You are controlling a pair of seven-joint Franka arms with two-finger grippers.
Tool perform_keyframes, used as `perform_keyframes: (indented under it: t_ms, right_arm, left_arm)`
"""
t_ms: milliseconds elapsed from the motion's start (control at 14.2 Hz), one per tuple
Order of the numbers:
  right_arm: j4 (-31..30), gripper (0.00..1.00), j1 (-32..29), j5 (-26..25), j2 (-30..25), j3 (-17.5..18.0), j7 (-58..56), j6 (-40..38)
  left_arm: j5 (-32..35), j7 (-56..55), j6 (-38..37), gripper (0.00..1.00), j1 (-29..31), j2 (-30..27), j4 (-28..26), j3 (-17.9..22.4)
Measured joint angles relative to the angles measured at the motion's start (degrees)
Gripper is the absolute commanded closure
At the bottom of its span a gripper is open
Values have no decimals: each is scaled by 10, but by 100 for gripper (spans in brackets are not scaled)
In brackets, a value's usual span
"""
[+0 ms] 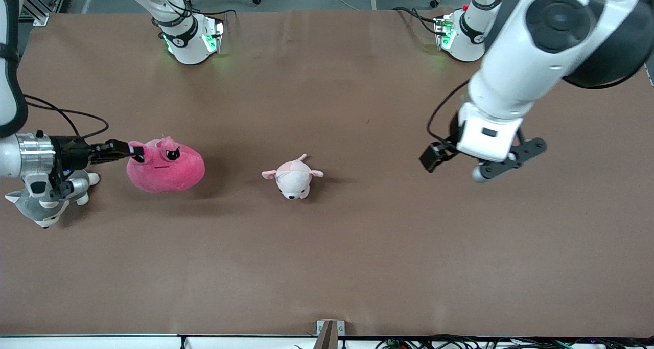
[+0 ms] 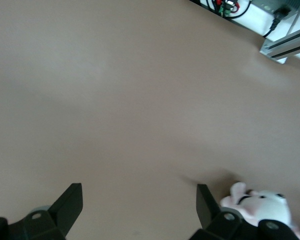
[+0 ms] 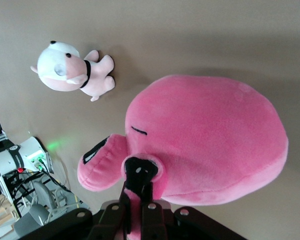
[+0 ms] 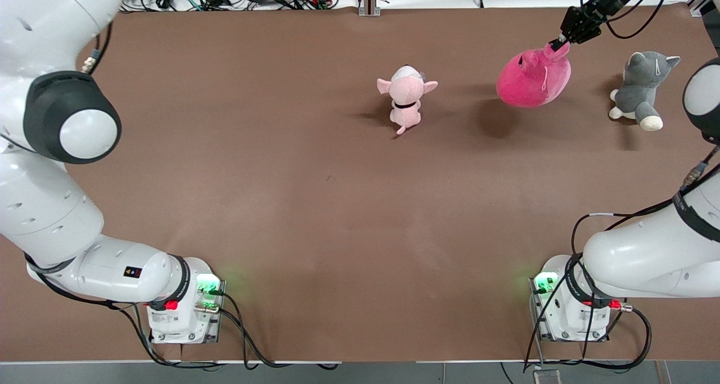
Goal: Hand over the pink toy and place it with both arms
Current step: 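Lower the pink plush with the right gripper while the left gripper retracts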
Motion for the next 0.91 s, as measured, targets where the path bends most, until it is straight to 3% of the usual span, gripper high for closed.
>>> perform_keyframes:
  t_ms: [492,702,913]
  right_arm:
    - [51,99,-19,1,71,0,-31,4]
    - [58,99,-36,20,98,0,-41,7]
    - [62,99,-50,38,118,0,-47,7]
  left_arm:
    - [0,254,-69,0,110,-64,-4,6]
    - [-4,348,-80,0,97,-116,-54,50]
    - [-37,414,-81,0,53,-175,-129,138]
